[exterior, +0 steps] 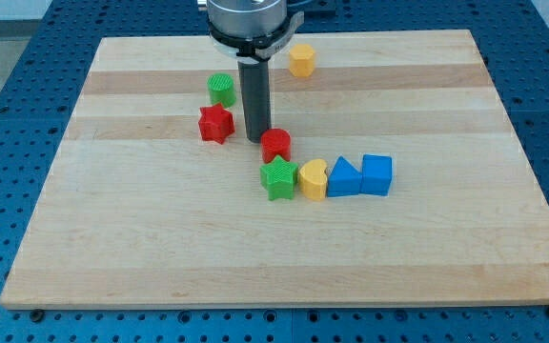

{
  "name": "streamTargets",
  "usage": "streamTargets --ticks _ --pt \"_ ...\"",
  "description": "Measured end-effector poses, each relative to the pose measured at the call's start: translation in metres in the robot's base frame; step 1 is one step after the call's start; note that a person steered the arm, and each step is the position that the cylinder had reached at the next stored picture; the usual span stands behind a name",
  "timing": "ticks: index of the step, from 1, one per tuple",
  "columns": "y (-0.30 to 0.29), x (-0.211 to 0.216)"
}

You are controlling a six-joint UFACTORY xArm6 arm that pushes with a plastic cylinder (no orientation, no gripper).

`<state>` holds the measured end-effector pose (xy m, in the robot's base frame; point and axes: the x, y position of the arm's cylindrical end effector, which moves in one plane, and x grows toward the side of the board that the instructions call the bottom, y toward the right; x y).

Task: Place the red star between the red circle and green circle

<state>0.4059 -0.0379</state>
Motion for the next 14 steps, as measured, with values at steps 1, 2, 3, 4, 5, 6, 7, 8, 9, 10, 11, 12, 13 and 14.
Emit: streamTargets --ticks 1,2,3,4,5,6,7,8,9,10,11,12,13,14 --pt "0.000 0.000" --pt "-0.008 0.000" --pt "-0.021 0.000" --pt "-0.032 0.000" --pt "-0.035 0.000" --pt "-0.035 0.002" --pt "-0.035 0.004" --pt "-0.038 0.006" --pt "-0.043 0.008" --pt "-0.051 0.010" --pt "-0.055 0.019" --pt "-0.062 0.027" --pt "-0.071 0.034" --pt "-0.083 0.034"
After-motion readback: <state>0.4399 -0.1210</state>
